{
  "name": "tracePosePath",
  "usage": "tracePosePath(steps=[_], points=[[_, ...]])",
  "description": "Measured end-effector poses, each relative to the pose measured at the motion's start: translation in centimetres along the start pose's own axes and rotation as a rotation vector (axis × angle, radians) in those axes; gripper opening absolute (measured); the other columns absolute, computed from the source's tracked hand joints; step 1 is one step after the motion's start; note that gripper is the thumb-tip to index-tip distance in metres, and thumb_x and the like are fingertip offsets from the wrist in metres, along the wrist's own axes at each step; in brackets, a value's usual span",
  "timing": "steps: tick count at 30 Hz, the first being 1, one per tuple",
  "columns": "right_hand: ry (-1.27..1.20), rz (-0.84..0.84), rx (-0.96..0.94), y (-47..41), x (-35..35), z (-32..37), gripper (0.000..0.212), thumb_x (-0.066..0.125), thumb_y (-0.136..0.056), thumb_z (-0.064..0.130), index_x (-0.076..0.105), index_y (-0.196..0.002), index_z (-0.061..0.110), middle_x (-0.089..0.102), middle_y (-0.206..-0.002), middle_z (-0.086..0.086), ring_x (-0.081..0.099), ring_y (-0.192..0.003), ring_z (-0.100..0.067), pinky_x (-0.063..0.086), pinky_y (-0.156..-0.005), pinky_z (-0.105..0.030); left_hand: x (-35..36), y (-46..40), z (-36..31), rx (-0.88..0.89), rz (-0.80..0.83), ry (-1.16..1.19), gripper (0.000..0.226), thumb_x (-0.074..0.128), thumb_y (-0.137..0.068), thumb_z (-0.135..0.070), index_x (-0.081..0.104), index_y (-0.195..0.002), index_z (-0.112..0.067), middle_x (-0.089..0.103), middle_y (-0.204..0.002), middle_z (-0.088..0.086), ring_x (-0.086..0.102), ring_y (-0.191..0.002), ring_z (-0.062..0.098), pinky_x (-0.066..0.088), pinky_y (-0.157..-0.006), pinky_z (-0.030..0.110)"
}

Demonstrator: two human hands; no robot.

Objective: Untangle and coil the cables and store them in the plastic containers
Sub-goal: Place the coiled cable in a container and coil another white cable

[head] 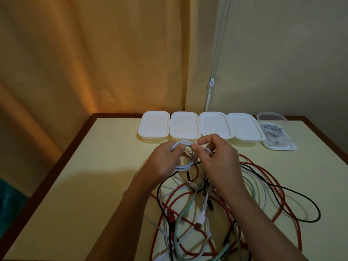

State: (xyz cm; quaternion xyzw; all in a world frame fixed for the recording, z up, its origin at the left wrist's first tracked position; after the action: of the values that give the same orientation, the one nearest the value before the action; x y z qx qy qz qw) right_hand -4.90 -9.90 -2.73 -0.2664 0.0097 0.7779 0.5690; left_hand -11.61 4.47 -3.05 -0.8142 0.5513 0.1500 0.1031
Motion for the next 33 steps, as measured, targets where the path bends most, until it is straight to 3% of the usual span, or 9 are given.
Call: tracePosePath(steps=[3,7,11,15,18,22,25,29,33], points=[[-0.041,-0.024,-0.030,-0.22,-0.39,0.10,0.011,0.073,-0.090,0.029,0.067,-0.081,0.027,0.063,-0.059,0.008,0.052,-0.048,-0.002,0.038,-0.046,-0.012,0.25,0.22,-0.59,0.058,-0.005,-0.055,0.033,0.046,-0.103,-0.029,0.052,-0.071,-0.027,0.049,-0.063,-0.006,0.044,-0.058,0.008,0.036,-0.061,0.026],[-0.052,-0.073,-0.059,-0.26,-0.20,-0.11,0.009,0.069,-0.091,0.034,0.065,-0.084,0.030,0.066,-0.069,0.007,0.059,-0.056,-0.016,0.049,-0.051,-0.031,0.32,0.28,-0.65,0.066,0.046,0.013,0.044,0.044,-0.102,-0.037,0.052,-0.059,-0.033,0.043,-0.055,-0.011,0.041,-0.058,0.010,0.035,-0.065,0.034],[-0.057,-0.051,-0.076,-0.22,-0.33,0.13,0.010,0.072,-0.090,0.032,0.067,-0.083,0.026,0.063,-0.067,0.011,0.055,-0.057,-0.008,0.044,-0.052,-0.020,0.31,0.25,-0.57,0.070,0.037,0.089,0.046,0.043,-0.101,-0.037,0.059,-0.058,-0.043,0.039,-0.054,-0.014,0.039,-0.059,0.010,0.034,-0.067,0.036],[-0.059,-0.008,-0.077,0.08,-0.15,0.38,0.018,0.075,-0.088,0.027,0.063,-0.075,0.023,0.060,-0.060,0.008,0.052,-0.054,-0.005,0.038,-0.049,-0.016,-0.21,0.13,-0.25,0.066,0.044,0.251,0.039,0.042,-0.094,-0.040,0.053,-0.056,-0.036,0.033,-0.058,-0.010,0.032,-0.055,0.008,0.028,-0.064,0.036],[-0.042,-0.009,-0.050,0.11,0.07,0.30,0.016,0.074,-0.089,0.029,0.062,-0.079,0.025,0.061,-0.065,0.004,0.055,-0.058,-0.007,0.041,-0.051,-0.019,-0.37,0.18,-0.08,0.095,0.086,0.199,0.037,0.042,-0.095,-0.042,0.059,-0.062,-0.040,0.038,-0.058,-0.012,0.036,-0.057,0.009,0.030,-0.065,0.036],[-0.040,0.098,0.007,0.05,0.09,0.04,0.020,0.067,-0.095,0.029,0.060,-0.113,0.031,0.064,-0.088,0.009,0.062,-0.078,0.004,0.048,-0.063,-0.010,-0.49,0.15,0.00,0.082,0.108,0.121,0.023,0.045,-0.096,-0.041,0.063,-0.083,-0.036,0.046,-0.058,-0.014,0.042,-0.058,0.007,0.034,-0.064,0.034],[-0.029,0.185,-0.015,0.07,0.02,0.04,0.011,0.062,-0.097,0.026,0.070,-0.101,0.032,0.071,-0.090,0.018,0.064,-0.089,0.007,0.047,-0.071,-0.007,-0.61,0.26,0.17,0.091,0.110,0.053,0.025,0.045,-0.103,-0.030,0.059,-0.083,-0.034,0.049,-0.060,-0.013,0.044,-0.057,0.002,0.037,-0.063,0.027],[-0.068,0.189,0.080,-0.08,0.05,-0.26,0.011,0.063,-0.095,0.029,0.070,-0.087,0.030,0.070,-0.081,0.012,0.065,-0.079,0.000,0.046,-0.064,-0.012,-0.13,0.37,-0.16,0.126,0.009,-0.125,0.020,0.048,-0.102,-0.027,0.055,-0.084,-0.033,0.055,-0.071,-0.013,0.052,-0.065,-0.004,0.039,-0.063,0.015],[-0.146,0.191,0.132,-0.15,0.08,-0.06,0.012,0.064,-0.094,0.028,0.069,-0.085,0.022,0.072,-0.080,0.005,0.066,-0.074,-0.006,0.050,-0.065,-0.020,0.34,0.10,-0.18,0.167,-0.082,-0.225,0.009,0.050,-0.101,-0.028,0.046,-0.097,-0.021,0.056,-0.073,-0.005,0.050,-0.065,0.011,0.037,-0.059,0.025]])
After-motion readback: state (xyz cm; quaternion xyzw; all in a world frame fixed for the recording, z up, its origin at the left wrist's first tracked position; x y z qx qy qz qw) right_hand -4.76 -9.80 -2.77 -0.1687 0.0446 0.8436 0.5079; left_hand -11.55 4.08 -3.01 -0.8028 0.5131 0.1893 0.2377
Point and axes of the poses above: each hand's wrist, its own y-axis away from the middle knuckle, its own x-axis out of the palm, z = x × y, the point moved 1 cm from there along -y, towards the middle knuckle
